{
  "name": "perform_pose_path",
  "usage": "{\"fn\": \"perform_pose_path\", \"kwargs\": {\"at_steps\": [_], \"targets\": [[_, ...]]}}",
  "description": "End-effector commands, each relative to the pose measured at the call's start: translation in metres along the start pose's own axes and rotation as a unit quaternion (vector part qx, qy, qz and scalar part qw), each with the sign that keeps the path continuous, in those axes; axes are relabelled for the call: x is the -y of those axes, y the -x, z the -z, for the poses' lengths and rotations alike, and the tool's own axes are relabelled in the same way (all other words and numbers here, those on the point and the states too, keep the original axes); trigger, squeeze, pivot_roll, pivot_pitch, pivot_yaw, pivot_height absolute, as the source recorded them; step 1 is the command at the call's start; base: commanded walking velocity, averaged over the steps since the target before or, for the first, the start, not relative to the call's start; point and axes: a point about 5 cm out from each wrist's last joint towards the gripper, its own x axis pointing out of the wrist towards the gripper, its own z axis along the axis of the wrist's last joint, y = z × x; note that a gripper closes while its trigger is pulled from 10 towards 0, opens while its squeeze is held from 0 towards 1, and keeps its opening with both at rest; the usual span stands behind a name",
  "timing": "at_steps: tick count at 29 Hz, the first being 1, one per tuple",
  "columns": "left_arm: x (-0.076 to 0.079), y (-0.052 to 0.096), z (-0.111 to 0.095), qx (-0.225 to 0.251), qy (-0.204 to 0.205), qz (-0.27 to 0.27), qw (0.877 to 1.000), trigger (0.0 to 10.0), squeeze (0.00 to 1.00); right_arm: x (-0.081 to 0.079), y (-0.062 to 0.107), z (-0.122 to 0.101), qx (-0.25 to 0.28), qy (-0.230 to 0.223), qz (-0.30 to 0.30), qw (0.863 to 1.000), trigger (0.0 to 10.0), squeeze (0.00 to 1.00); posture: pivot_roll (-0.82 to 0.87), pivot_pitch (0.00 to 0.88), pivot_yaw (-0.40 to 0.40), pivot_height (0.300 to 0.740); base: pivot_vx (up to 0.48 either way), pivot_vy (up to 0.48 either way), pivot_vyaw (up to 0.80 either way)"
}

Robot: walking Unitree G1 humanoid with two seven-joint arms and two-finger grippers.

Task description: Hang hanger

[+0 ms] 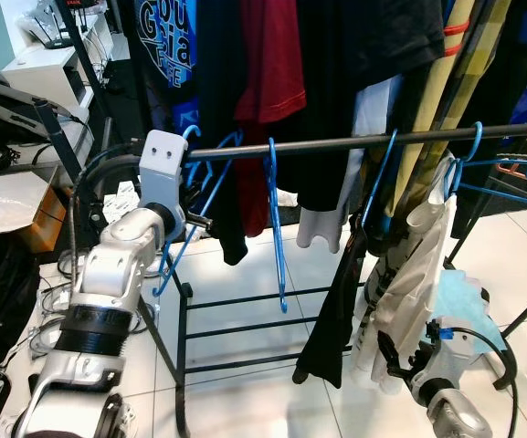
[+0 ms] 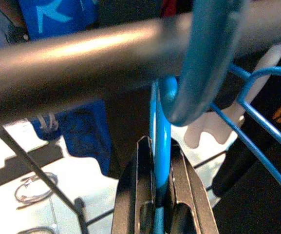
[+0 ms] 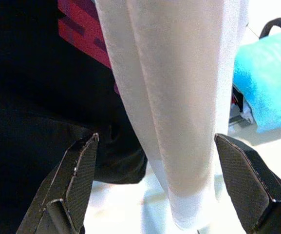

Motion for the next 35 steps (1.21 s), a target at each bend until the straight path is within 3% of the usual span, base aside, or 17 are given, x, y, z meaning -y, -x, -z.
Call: {"fn": "perform_pose_path", "kwargs": {"at_steps": [1,2,7,8,9,10,11,12,14,15,17,24,30,32,35], "targets": [[-0.006,0.005,-0.016,0.036,-0.003,-0.001,0.999,9.5,0.0,0.0,0.002,0.007,-0.015,-0.009,0.001,1.0,10.0,0.0,-0.08,0.08,0.033,0.74,0.0,0.0,0.0],[-0.004,0.011,-0.01,0.035,0.002,0.01,0.999,10.0,0.0,0.0,0.002,0.007,-0.015,-0.009,0.0,1.0,10.0,0.0,-0.08,0.08,0.031,0.74,0.0,0.0,0.0],[-0.002,0.017,0.001,0.023,0.004,0.024,0.999,10.0,0.0,0.0,0.002,0.007,-0.016,-0.009,0.0,1.0,10.0,0.0,-0.08,0.078,0.031,0.74,-0.218,0.0,0.0],[0.0,0.024,0.015,0.002,0.004,0.039,0.999,10.0,0.0,0.0,0.001,0.007,-0.017,-0.008,0.0,1.0,10.0,0.0,-0.08,0.078,0.031,0.74,-0.48,0.0,0.0],[0.0,0.024,0.015,0.002,0.004,0.039,0.999,10.0,0.0,0.0,0.001,0.007,-0.017,-0.008,0.0,1.0,10.0,0.0,-0.08,0.078,0.031,0.74,-0.48,0.0,0.0],[-0.001,0.034,0.036,-0.032,-0.006,0.052,0.998,10.0,0.0,0.0,0.001,0.007,-0.018,-0.006,-0.001,1.0,10.0,0.0,-0.08,0.072,0.027,0.74,-0.48,0.0,0.0],[-0.001,0.034,0.036,-0.032,-0.006,0.052,0.998,10.0,0.0,0.0,0.001,0.007,-0.018,-0.006,-0.001,1.0,10.0,0.0,-0.08,0.072,0.027,0.74,-0.48,0.0,0.0],[-0.005,0.043,0.054,-0.066,-0.017,0.06,0.996,10.0,0.0,0.0,0.001,0.007,-0.021,-0.002,-0.003,1.0,10.0,0.0,-0.07,0.067,0.024,0.74,-0.48,0.0,0.0],[-0.005,0.043,0.054,-0.066,-0.017,0.06,0.996,10.0,0.0,0.0,0.001,0.007,-0.021,-0.002,-0.003,1.0,10.0,0.0,-0.07,0.067,0.024,0.74,-0.48,0.0,0.0],[-0.008,0.049,0.064,-0.087,-0.025,0.064,0.994,10.0,0.0,0.0,0.001,0.007,-0.023,0.001,-0.004,1.0,10.0,0.0,-0.07,0.067,0.024,0.74,-0.48,0.0,0.0],[-0.008,0.049,0.064,-0.087,-0.025,0.064,0.994,10.0,0.0,0.0,0.001,0.007,-0.023,0.001,-0.004,1.0,10.0,0.0,-0.07,0.067,0.024,0.74,-0.48,0.0,0.0],[-0.034,0.068,0.071,-0.122,-0.045,0.087,0.988,10.0,0.0,-0.005,-0.001,0.005,-0.031,0.019,-0.042,0.998,10.0,0.0,-0.07,0.063,0.024,0.74,-0.48,0.0,0.0],[-0.032,0.072,0.072,-0.128,-0.047,0.117,0.984,10.0,0.0,-0.011,-0.003,-0.002,-0.025,0.036,-0.086,0.995,10.0,0.0,-0.07,0.067,0.023,0.74,-0.48,0.0,0.0],[-0.024,0.074,0.072,-0.132,-0.057,0.161,0.976,10.0,0.0,-0.016,-0.005,-0.018,-0.009,0.062,-0.145,0.987,10.0,0.0,-0.07,0.069,0.018,0.74,-0.48,0.0,0.0],[-0.02,0.074,0.07,-0.131,-0.063,0.181,0.973,10.0,0.0,-0.019,-0.005,-0.028,0.0,0.077,-0.176,0.981,10.0,0.0,-0.07,0.069,0.018,0.74,-0.48,0.0,0.0]]}}
